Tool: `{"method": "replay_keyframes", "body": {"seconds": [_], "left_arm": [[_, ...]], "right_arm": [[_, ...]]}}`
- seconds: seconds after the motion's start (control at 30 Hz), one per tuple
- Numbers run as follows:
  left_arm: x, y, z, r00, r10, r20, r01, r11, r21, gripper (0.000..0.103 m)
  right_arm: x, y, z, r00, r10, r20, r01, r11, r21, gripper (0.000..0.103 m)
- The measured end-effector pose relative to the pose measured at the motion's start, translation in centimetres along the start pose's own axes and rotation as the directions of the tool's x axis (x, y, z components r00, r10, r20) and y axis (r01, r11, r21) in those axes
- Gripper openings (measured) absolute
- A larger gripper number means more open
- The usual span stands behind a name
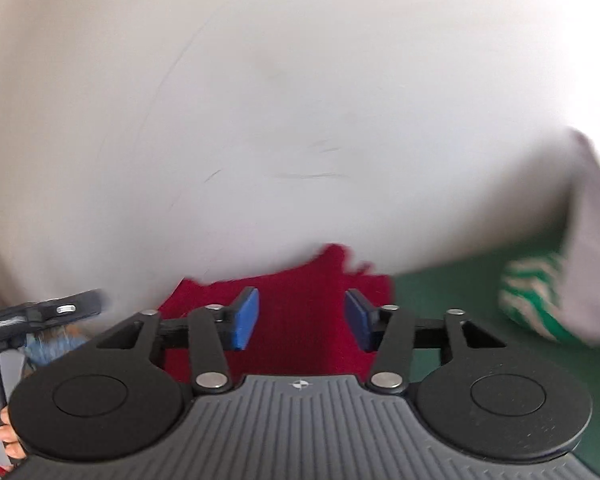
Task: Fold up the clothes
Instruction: 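Carry the lifted sweater with both grippers toward the wall end of the table, then lower the sweater onto the table and open both grippers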
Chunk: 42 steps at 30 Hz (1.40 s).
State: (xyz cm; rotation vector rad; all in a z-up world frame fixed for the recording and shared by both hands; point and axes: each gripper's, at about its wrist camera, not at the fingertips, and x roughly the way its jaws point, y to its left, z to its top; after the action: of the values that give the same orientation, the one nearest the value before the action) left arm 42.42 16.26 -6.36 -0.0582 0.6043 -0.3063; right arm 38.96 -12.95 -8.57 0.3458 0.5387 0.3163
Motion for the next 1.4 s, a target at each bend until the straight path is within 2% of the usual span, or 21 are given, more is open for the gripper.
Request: {"method": "replay_keyframes", "body": {"seconds": [0.1, 0.23, 0.37, 0.47, 0.5, 0.53, 0.57, 0.6, 0.67, 0.73, 0.83, 0.9, 0.93, 0.97, 1.0, 1.07, 1.13, 1.2, 1.27, 1.33, 1.4], "left_arm": [[3.0, 0.4, -1.7, 0.997, 0.044, -0.06, -0.045, 0.999, -0.017, 0.038], [4.6, 2.5, -3.9, 0.997, 0.056, -0.049, -0.059, 0.997, -0.055, 0.051], [5.4, 1.2, -3.8, 0.995, 0.098, -0.034, -0.098, 0.995, 0.001, 0.058], [3.4, 1.3, -2.4, 0.998, 0.056, -0.02, -0.056, 0.998, -0.018, 0.055], [1.6, 1.7, -2.2, 0.999, 0.032, 0.022, -0.032, 0.999, -0.03, 0.058], [-0.1, 2.3, -2.0, 0.998, 0.031, 0.062, -0.029, 0.999, -0.039, 0.073], [-1.6, 3.0, -2.1, 0.995, 0.049, 0.089, -0.044, 0.998, -0.055, 0.085], [-2.5, 3.9, -2.4, 0.995, 0.046, 0.088, -0.039, 0.997, -0.073, 0.089], [-3.1, 5.1, -3.3, 0.999, 0.009, 0.041, -0.005, 0.996, -0.088, 0.091], [-2.7, 5.4, -4.4, 1.0, -0.011, -0.02, 0.01, 0.997, -0.07, 0.091], [-1.1, 4.6, -5.5, 0.996, -0.026, -0.085, 0.021, 0.998, -0.055, 0.098], [-1.1, 4.1, -6.2, 0.99, -0.068, -0.126, 0.058, 0.995, -0.08, 0.077], [-1.3, 3.9, -6.2, 0.986, -0.097, -0.135, 0.084, 0.991, -0.1, 0.056], [-1.5, 3.7, -6.0, 0.983, -0.128, -0.134, 0.112, 0.986, -0.122, 0.05], [-1.8, 3.7, -5.7, 0.977, -0.171, -0.124, 0.152, 0.977, -0.151, 0.046], [-2.1, 4.9, -5.4, 0.961, -0.259, -0.095, 0.23, 0.943, -0.24, 0.035], [-1.7, 6.5, -5.5, 0.954, -0.284, -0.093, 0.244, 0.921, -0.303, 0.031], [-0.3, 8.1, -6.5, 0.948, -0.296, -0.116, 0.239, 0.904, -0.354, 0.038], [-0.2, 9.5, -6.8, 0.939, -0.33, -0.095, 0.266, 0.876, -0.403, 0.041], [-1.0, 9.5, -6.1, 0.95, -0.293, -0.106, 0.233, 0.895, -0.379, 0.04], [-2.8, 8.4, -5.2, 0.973, -0.21, -0.1, 0.175, 0.943, -0.284, 0.039]], "right_arm": [[3.5, 1.9, 0.2, 0.999, -0.026, -0.039, 0.023, 0.997, -0.074, 0.047], [5.8, 0.2, -0.7, 0.993, -0.102, -0.067, 0.096, 0.991, -0.088, 0.042], [6.2, -0.8, -2.7, 0.992, -0.114, -0.061, 0.106, 0.985, -0.133, 0.04], [6.3, 0.1, -1.8, 0.989, -0.131, -0.071, 0.12, 0.983, -0.138, 0.041], [5.2, 0.1, -1.6, 0.994, -0.098, -0.055, 0.092, 0.99, -0.104, 0.041], [3.7, -0.1, -1.4, 0.998, -0.054, -0.03, 0.052, 0.997, -0.062, 0.041], [2.1, -0.1, -1.5, 1.0, -0.019, -0.015, 0.018, 0.999, -0.039, 0.044], [0.8, -0.1, -1.9, 1.0, -0.011, -0.017, 0.011, 0.999, -0.037, 0.046], [-1.5, -0.1, -2.9, 0.999, -0.014, -0.034, 0.013, 0.999, -0.041, 0.06], [-2.5, -0.4, -4.1, 0.997, -0.023, -0.08, 0.021, 0.999, -0.027, 0.068], [-2.1, -1.0, -5.3, 0.992, -0.01, -0.129, 0.011, 1.0, 0.002, 0.069], [-1.8, -1.2, -6.0, 0.986, 0.007, -0.165, 0.001, 0.999, 0.045, 0.065], [-1.6, -1.4, -6.3, 0.983, 0.016, -0.184, -0.004, 0.998, 0.069, 0.051], [-1.9, -1.9, -6.2, 0.979, 0.029, -0.2, -0.006, 0.994, 0.114, 0.042], [-2.4, -2.7, -6.2, 0.98, 0.057, -0.193, -0.021, 0.983, 0.183, 0.039], [-3.4, -4.6, -6.2, 0.98, 0.144, -0.14, -0.088, 0.933, 0.348, 0.026], [-3.6, -6.4, -6.2, 0.976, 0.2, -0.092, -0.133, 0.869, 0.477, 0.024], [-2.7, -6.7, -6.7, 0.978, 0.131, -0.161, -0.046, 0.893, 0.449, 0.023], [-2.3, -6.7, -7.2, 0.978, 0.128, -0.164, -0.047, 0.903, 0.426, 0.023], [-2.4, -6.5, -6.8, 0.979, 0.112, -0.173, -0.03, 0.908, 0.419, 0.024], [-3.3, -5.1, -6.0, 0.984, 0.043, -0.171, 0.017, 0.942, 0.336, 0.035]]}}
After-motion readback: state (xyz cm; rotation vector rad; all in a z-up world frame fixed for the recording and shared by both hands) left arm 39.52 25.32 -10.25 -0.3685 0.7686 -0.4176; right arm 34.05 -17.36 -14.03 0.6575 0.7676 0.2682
